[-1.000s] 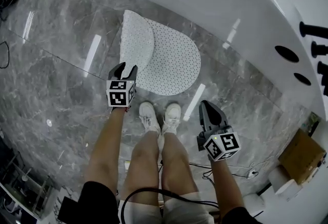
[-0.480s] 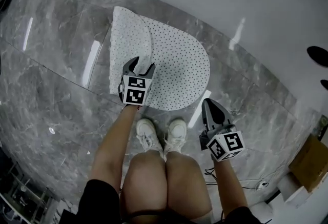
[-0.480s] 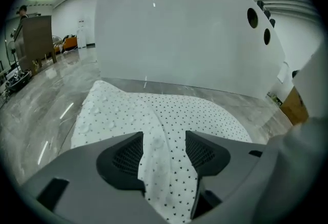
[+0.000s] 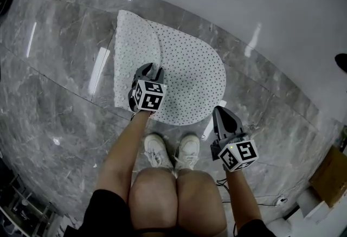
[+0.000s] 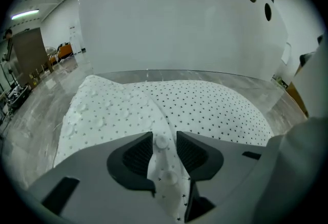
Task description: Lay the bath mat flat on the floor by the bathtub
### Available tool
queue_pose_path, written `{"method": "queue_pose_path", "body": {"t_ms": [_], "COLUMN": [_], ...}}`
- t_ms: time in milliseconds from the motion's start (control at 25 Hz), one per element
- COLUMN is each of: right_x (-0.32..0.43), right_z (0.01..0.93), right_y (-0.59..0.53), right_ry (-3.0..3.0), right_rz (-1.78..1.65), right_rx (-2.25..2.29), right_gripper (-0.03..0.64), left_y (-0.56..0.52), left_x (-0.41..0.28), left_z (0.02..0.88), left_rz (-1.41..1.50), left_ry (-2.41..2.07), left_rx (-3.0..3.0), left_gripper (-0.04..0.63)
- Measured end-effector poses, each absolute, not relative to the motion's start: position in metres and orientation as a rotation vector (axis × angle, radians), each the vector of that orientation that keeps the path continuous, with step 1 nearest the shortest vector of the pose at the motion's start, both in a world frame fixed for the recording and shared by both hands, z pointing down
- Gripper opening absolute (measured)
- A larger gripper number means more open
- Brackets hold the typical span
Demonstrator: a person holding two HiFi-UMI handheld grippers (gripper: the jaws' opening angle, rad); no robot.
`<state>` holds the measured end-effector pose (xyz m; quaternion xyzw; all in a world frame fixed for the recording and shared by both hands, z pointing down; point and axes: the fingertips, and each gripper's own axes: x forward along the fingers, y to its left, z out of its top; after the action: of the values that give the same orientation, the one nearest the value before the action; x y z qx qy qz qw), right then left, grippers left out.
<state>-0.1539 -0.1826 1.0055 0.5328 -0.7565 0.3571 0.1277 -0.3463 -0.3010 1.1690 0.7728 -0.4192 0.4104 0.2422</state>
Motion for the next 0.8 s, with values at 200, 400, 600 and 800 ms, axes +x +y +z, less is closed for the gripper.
{"method": "queue_pose_path", "body": {"t_ms": [200,400,600,800], "right_x": [-0.155,-0.158,-0.167,-0.180], "right_z": [1.002,0.994,0.983,0.966], "right_y": [-0.184,-0.181,-0.185,-0.189], "right_ry": [-2.191,-2.170,-2.160,-2.151], "right_rz": [1.037,1.050,1.080,1.107], "right_rx": [1.522,1.496,1.479,1.431], "right_gripper": [0.026,0.026,0.026,0.026], "left_y": [-0.303,-0.310,-0.317,-0.330], "left_x": [-0.349,-0.369,-0.404,-0.445], "left_z": [1.156,1.144,1.123,1.096], "left_rz": [1.094,1.085,1.046,1.065], "left_ry": [-1.214,-1.280,-1.377,-1.460], "left_rx": [2.138,2.078,2.031,1.992], "left_gripper": [0.025,0.023,0.021,0.021]}}
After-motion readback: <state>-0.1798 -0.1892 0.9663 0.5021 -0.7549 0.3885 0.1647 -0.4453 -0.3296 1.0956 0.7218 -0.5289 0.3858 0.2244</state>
